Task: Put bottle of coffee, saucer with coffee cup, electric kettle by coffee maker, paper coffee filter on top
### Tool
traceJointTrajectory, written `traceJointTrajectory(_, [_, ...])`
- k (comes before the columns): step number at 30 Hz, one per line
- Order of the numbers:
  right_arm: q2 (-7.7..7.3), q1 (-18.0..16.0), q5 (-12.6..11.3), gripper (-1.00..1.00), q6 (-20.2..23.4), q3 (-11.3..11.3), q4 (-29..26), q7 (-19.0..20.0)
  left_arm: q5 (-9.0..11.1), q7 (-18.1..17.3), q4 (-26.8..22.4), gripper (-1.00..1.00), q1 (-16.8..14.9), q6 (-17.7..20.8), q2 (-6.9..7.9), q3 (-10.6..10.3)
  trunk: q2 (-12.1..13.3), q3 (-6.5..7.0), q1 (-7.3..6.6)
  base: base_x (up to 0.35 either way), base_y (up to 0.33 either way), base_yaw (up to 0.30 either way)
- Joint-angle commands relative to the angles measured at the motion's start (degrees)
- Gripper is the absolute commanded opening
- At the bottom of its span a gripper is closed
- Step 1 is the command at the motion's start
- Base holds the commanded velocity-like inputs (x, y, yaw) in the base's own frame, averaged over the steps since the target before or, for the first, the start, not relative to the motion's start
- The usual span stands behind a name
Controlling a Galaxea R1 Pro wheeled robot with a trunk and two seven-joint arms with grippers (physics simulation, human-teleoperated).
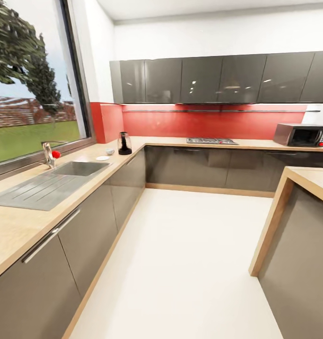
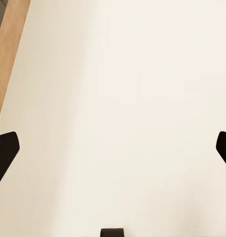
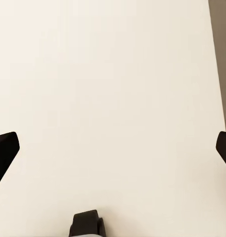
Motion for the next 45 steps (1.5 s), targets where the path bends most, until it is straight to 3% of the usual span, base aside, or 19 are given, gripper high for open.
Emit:
traceJointTrajectory(1, [-0.01,0.0,-0.6,1.0,-0.2,0.1,0.0,0.0,0.0,-0.1,0.0,1.0,0.0,-0.2,0.01,0.0,0.0,-0.06,0.0,0.008,0.0,0.0])
traceJointTrajectory(9, [0.01,0.0,-0.6,1.0,-0.2,0.0,0.0,-0.1,0.0,-0.1,0.0,1.0,0.0,-0.2,-0.03,0.0,0.0,-0.06,0.0,0.002,0.0,0.124])
traceJointTrajectory(45, [0.04,0.0,-0.6,1.0,-0.2,0.0,0.0,-0.1,0.0,-0.1,0.0,1.0,0.0,-0.2,-0.01,-0.1,0.0,-0.06,0.0,-0.038,-0.072,0.274])
